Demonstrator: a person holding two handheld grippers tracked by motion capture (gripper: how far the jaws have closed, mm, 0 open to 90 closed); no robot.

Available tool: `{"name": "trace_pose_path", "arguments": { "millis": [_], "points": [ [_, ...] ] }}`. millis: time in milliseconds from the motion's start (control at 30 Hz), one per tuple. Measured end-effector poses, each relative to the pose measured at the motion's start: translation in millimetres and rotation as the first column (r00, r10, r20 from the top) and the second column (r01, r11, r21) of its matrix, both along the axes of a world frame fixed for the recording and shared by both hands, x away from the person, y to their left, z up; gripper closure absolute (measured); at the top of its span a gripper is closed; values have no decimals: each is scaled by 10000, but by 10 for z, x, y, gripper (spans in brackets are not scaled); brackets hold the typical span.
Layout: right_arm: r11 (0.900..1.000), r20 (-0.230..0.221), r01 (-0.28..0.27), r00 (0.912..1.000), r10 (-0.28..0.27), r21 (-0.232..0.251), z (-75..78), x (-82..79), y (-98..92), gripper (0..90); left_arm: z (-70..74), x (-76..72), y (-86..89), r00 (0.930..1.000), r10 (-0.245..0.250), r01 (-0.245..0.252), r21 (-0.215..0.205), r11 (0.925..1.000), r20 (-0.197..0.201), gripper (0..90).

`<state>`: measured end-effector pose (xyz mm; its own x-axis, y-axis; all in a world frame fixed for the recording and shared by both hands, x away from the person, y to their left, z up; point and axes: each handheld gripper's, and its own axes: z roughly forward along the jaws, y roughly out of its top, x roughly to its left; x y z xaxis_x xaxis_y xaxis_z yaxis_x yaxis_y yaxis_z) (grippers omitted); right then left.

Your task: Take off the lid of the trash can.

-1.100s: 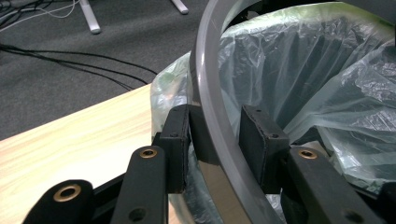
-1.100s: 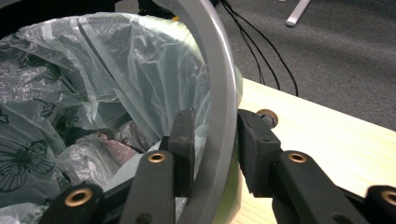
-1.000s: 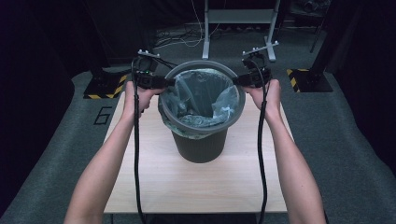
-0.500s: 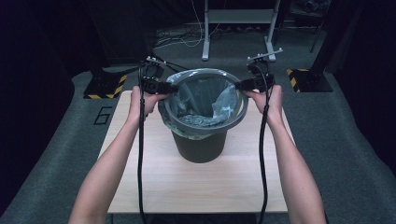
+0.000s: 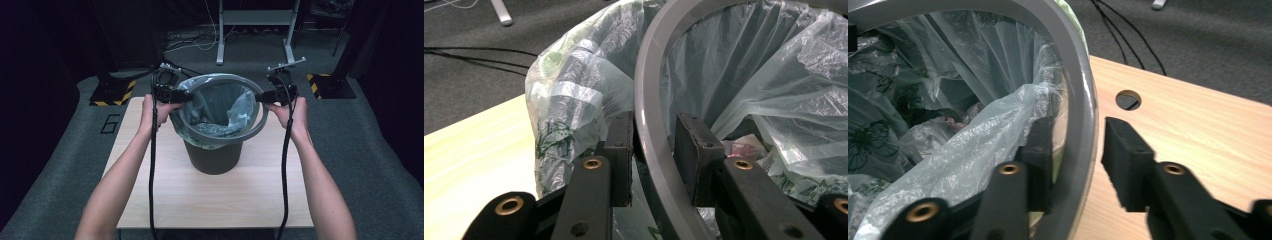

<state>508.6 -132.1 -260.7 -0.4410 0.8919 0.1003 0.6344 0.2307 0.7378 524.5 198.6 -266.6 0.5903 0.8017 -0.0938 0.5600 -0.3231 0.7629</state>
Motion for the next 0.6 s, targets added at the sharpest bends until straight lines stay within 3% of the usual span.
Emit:
{"name": "trace_pose_path", "arguments": {
  "millis": [167,367,467,500,533,567,600],
  "points": [
    [9999,258,119,9996,-116,-110,24,-7,8,725,14,-16,1,9999,-102,102,-27,9999,81,652],
    [9998,329,186,9993,-182,-111,62,-14,-29,742,16,-22,6,9999,-132,132,-58,9999,11,554],
    [9996,442,254,9987,-248,-141,94,-27,-46,758,30,-22,13,9999,-109,109,-133,9999,9,429],
    [9996,442,254,9987,-248,-141,94,-27,-46,758,40,-26,19,9999,-114,114,-221,9997,2,429],
    [9996,521,257,9983,-251,-116,108,-30,-65,776,65,-36,26,9997,-234,234,-390,9990,-4,334],
    [9996,521,257,9983,-251,-116,108,-30,-65,776,65,-36,26,9997,-234,234,-390,9990,-4,307],
    [9996,535,254,9983,-248,-105,119,-36,-82,778,99,-60,37,9996,-126,136,-417,9990,234,274]
  ]
}}
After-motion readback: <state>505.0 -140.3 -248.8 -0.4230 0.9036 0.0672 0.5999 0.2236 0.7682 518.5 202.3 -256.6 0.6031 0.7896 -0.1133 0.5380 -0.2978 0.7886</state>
